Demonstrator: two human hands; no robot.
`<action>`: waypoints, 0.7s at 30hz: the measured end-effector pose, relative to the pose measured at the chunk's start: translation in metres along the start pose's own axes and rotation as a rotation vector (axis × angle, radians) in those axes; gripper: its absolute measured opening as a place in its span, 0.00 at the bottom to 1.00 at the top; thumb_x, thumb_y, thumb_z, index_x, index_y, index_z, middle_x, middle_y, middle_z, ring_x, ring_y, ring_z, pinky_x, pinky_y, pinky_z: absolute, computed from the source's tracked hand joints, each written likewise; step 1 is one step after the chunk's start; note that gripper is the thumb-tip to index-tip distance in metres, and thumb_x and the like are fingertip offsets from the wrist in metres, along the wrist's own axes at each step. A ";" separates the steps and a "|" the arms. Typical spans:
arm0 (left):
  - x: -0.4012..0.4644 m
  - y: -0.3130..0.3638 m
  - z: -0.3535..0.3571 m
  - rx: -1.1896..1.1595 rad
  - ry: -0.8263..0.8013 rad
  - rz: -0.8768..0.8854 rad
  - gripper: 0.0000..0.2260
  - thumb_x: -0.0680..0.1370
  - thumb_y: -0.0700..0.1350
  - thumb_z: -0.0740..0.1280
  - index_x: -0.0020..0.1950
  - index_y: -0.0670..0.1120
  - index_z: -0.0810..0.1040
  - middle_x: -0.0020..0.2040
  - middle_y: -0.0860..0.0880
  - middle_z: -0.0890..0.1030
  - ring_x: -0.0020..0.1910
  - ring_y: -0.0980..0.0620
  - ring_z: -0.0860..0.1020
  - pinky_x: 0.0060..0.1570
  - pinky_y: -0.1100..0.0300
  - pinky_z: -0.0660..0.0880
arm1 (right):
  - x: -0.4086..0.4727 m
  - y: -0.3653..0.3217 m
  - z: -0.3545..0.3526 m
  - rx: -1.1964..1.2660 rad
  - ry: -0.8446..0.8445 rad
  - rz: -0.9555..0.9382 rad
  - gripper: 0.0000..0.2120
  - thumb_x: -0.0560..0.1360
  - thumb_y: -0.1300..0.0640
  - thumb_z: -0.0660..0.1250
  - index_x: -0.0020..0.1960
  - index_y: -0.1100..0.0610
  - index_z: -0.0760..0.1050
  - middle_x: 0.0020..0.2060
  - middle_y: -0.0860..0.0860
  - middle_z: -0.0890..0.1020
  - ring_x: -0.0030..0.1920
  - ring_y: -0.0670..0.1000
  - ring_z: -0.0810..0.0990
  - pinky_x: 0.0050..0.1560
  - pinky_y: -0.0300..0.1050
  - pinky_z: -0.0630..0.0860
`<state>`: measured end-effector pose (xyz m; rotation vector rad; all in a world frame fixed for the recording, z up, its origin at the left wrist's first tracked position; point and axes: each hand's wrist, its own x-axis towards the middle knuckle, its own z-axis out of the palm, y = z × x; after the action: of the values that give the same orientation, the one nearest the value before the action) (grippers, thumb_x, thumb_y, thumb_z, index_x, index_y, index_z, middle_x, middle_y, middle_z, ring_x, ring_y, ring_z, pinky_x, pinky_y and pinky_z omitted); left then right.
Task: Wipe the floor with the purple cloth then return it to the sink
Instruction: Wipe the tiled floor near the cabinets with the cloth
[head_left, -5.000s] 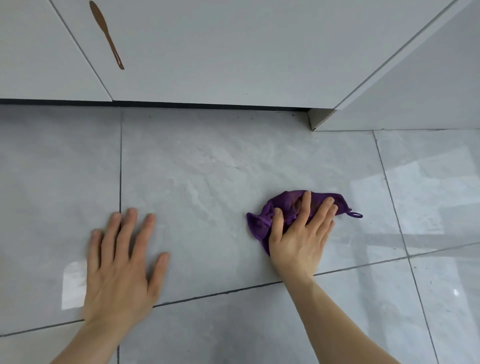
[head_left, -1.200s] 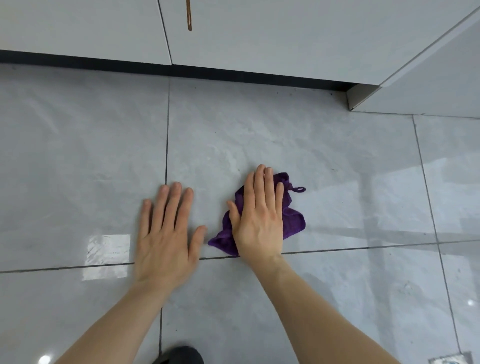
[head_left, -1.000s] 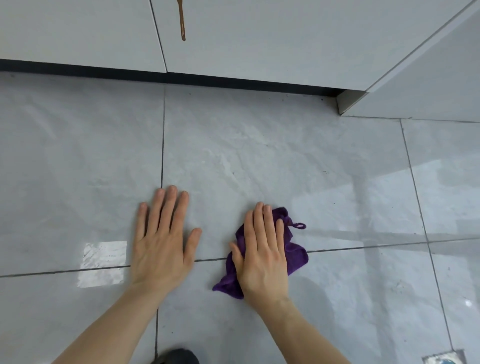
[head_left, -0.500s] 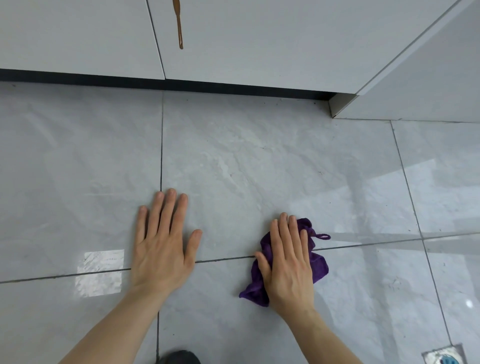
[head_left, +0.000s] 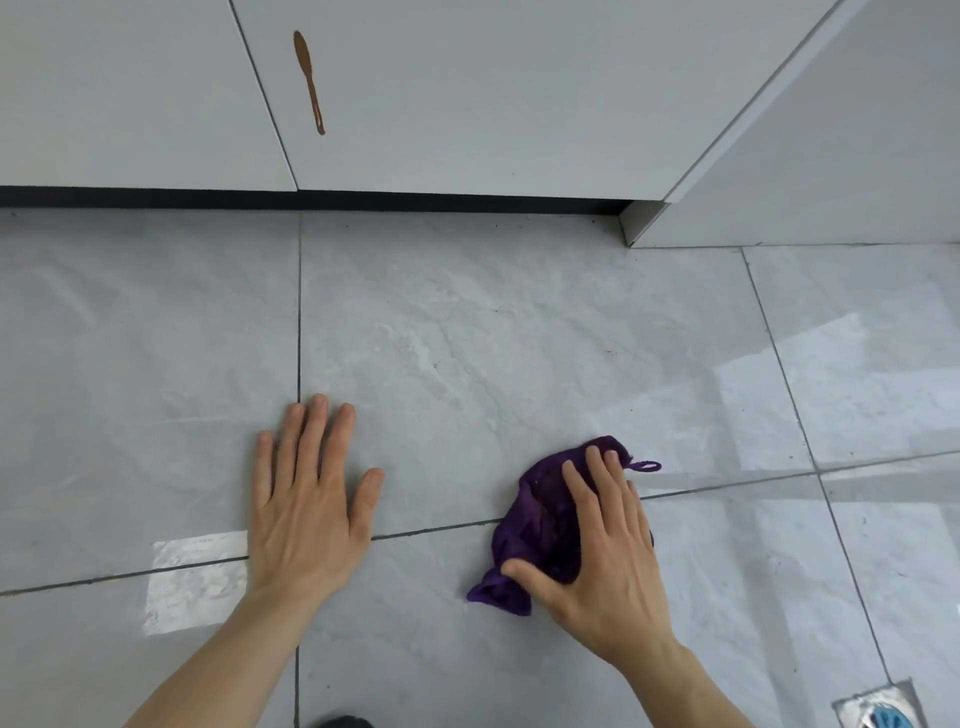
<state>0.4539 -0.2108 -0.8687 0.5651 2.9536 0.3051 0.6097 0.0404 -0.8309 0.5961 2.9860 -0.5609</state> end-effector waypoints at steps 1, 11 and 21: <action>0.001 0.004 -0.003 -0.003 0.001 -0.003 0.31 0.82 0.59 0.49 0.82 0.46 0.55 0.83 0.44 0.56 0.83 0.45 0.51 0.80 0.41 0.49 | -0.003 -0.002 0.002 0.001 -0.015 0.003 0.54 0.67 0.20 0.62 0.81 0.53 0.57 0.83 0.50 0.52 0.83 0.52 0.45 0.81 0.59 0.53; -0.030 0.083 -0.024 -0.233 -0.204 0.419 0.33 0.76 0.66 0.61 0.78 0.55 0.62 0.75 0.58 0.68 0.74 0.55 0.66 0.74 0.60 0.60 | -0.009 -0.006 -0.010 0.070 -0.024 0.062 0.36 0.75 0.35 0.62 0.79 0.48 0.63 0.81 0.50 0.61 0.80 0.54 0.57 0.74 0.56 0.69; -0.049 0.120 -0.031 0.041 -0.220 0.497 0.29 0.66 0.56 0.80 0.66 0.53 0.80 0.57 0.52 0.82 0.53 0.49 0.81 0.49 0.55 0.79 | -0.023 0.006 -0.036 -0.078 -0.197 -0.117 0.35 0.69 0.50 0.76 0.74 0.50 0.70 0.68 0.50 0.75 0.64 0.54 0.75 0.55 0.47 0.81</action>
<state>0.5365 -0.1254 -0.8082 1.2503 2.5761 0.2077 0.6339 0.0501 -0.7972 0.3405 2.8528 -0.4759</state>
